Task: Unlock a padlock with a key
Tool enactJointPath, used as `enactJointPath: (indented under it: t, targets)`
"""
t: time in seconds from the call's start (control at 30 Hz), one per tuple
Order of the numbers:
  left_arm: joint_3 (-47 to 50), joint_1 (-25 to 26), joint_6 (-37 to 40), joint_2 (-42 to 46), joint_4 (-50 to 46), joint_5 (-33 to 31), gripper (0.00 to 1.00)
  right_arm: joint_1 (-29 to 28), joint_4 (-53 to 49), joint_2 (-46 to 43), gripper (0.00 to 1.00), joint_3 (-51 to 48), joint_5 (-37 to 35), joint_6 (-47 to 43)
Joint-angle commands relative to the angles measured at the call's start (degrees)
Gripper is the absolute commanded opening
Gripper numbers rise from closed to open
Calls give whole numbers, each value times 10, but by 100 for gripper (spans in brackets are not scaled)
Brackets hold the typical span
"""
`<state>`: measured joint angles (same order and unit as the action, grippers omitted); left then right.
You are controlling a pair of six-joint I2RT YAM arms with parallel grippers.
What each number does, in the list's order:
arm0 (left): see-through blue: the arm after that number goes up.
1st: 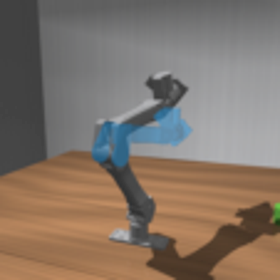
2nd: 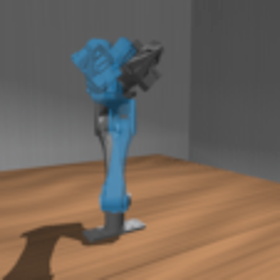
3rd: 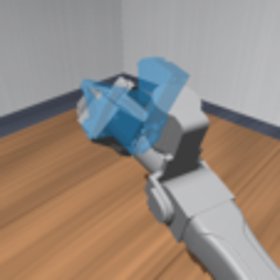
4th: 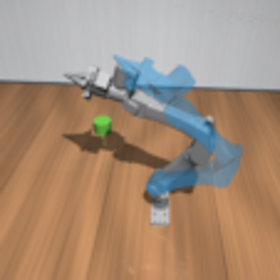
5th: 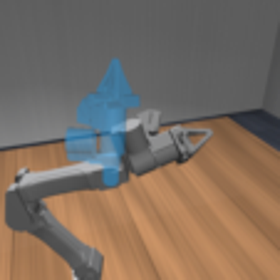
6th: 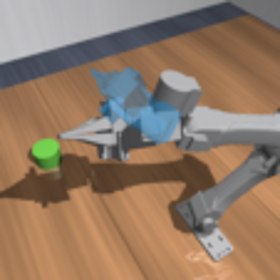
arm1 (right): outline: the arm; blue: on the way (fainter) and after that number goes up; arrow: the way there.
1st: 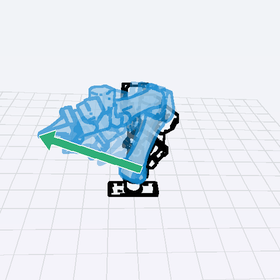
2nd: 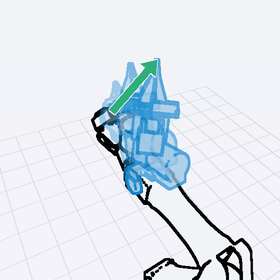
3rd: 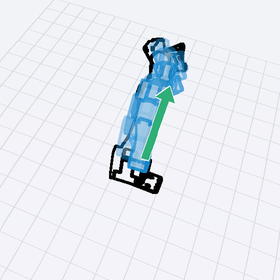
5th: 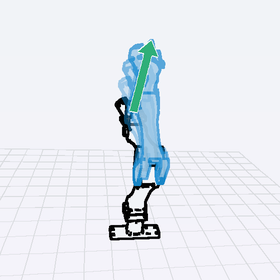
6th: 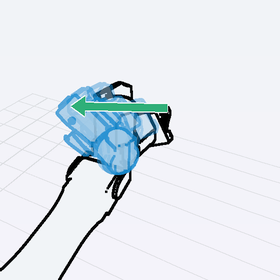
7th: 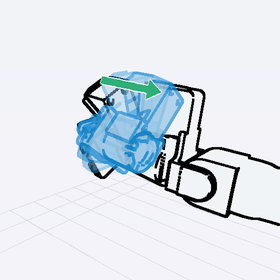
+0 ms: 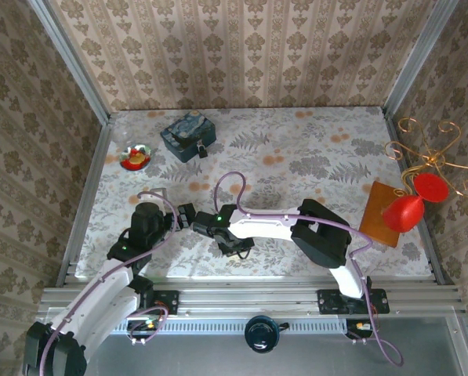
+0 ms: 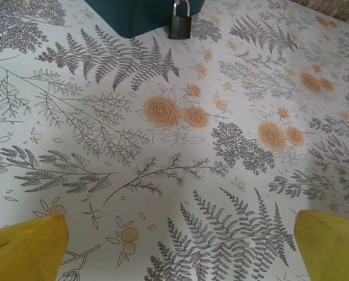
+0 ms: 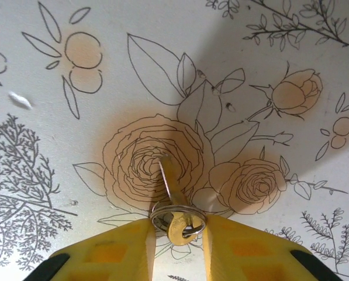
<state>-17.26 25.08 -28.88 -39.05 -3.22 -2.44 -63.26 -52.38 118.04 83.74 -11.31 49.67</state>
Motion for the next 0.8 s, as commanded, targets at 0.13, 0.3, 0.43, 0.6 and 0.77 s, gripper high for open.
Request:
enactJointPath:
  t: [0.13, 0.3, 0.43, 0.6, 0.77]
  targets:
    - [3, -2, 8, -5, 15, -5, 100, 19, 30, -21, 23, -41, -56, -4]
    - [3, -1, 9, -10, 18, -4, 100, 20, 72, -47, 23, -67, -54, -9]
    - [2, -2, 10, -10, 18, -8, 100, 19, 76, -54, 22, -68, -60, -13]
    - [3, -2, 11, -5, 15, -14, 100, 33, 142, -95, 28, -90, -41, -76]
    - [4, -3, 11, -2, 14, -16, 100, 63, 156, -97, 37, -78, 1, -157]
